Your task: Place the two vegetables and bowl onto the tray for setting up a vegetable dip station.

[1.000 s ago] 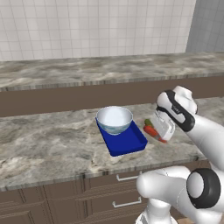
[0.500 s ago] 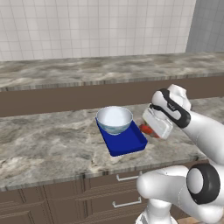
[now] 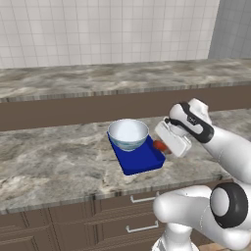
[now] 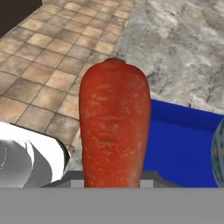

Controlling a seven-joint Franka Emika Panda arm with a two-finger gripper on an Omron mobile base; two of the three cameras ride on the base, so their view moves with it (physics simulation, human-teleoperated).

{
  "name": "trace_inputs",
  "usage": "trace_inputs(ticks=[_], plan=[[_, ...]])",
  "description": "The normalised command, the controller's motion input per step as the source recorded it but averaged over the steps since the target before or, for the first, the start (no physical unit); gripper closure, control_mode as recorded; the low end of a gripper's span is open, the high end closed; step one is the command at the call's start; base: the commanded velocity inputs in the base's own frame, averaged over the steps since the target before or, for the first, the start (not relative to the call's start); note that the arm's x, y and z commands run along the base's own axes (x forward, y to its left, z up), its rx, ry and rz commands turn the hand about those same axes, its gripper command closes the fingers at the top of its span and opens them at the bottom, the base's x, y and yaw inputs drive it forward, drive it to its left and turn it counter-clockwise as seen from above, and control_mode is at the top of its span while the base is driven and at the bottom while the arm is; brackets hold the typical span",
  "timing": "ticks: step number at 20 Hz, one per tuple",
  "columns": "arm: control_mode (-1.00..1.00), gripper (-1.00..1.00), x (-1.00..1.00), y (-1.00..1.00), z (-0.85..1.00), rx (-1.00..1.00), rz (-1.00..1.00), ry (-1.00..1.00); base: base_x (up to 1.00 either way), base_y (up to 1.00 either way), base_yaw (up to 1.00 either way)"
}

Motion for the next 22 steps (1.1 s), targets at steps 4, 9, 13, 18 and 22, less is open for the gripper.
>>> trace_inputs(ticks=[4, 9, 13, 18, 22], plan=[[-1.00, 1.00, 0.13, 0.18, -0.12, 0.07, 0.01, -0.06, 0.00, 0.00, 0.00], [-1.00, 1.00, 0.17, 0.06, -0.10, 0.04, 0.00, 0.00, 0.00, 0.00, 0.00], [-1.00, 1.00, 0.20, 0.00, -0.10, 0.04, 0.00, 0.00, 0.00, 0.00, 0.00], [-1.00, 1.00, 0.19, 0.01, -0.15, 0.06, 0.00, 0.00, 0.00, 0.00, 0.00], [-1.00, 1.00, 0.11, 0.07, -0.17, 0.07, 0.00, 0.00, 0.00, 0.00, 0.00]])
